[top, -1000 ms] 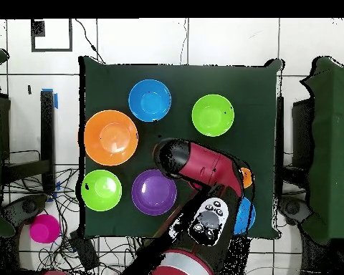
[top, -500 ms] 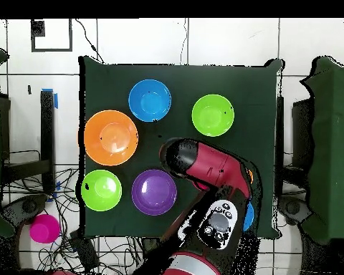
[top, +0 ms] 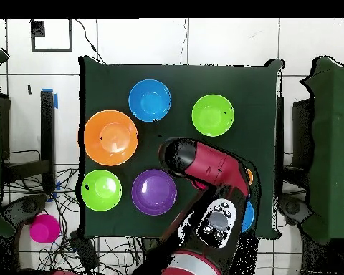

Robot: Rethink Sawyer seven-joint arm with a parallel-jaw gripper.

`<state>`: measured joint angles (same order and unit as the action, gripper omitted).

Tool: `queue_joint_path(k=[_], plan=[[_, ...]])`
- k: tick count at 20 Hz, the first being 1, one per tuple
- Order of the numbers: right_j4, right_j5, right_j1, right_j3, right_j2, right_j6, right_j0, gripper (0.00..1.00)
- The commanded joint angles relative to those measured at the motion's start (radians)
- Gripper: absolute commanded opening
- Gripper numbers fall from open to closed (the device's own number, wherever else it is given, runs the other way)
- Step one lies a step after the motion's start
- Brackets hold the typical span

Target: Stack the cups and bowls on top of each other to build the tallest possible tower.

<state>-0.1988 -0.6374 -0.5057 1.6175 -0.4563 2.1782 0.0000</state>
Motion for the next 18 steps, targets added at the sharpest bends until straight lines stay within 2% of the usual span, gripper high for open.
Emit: queue_joint_path(k=[1, 13, 18], plan=[[0.067, 0.084, -0.008, 0.014, 0.141, -0.009, -0.014, 0.00], [0.067, 0.132, 0.006, 0.005, 0.142, -0.001, -0.021, 0.00], [0.053, 0.119, 0.018, -0.014, 0.145, 0.011, -0.020, 0.00]])
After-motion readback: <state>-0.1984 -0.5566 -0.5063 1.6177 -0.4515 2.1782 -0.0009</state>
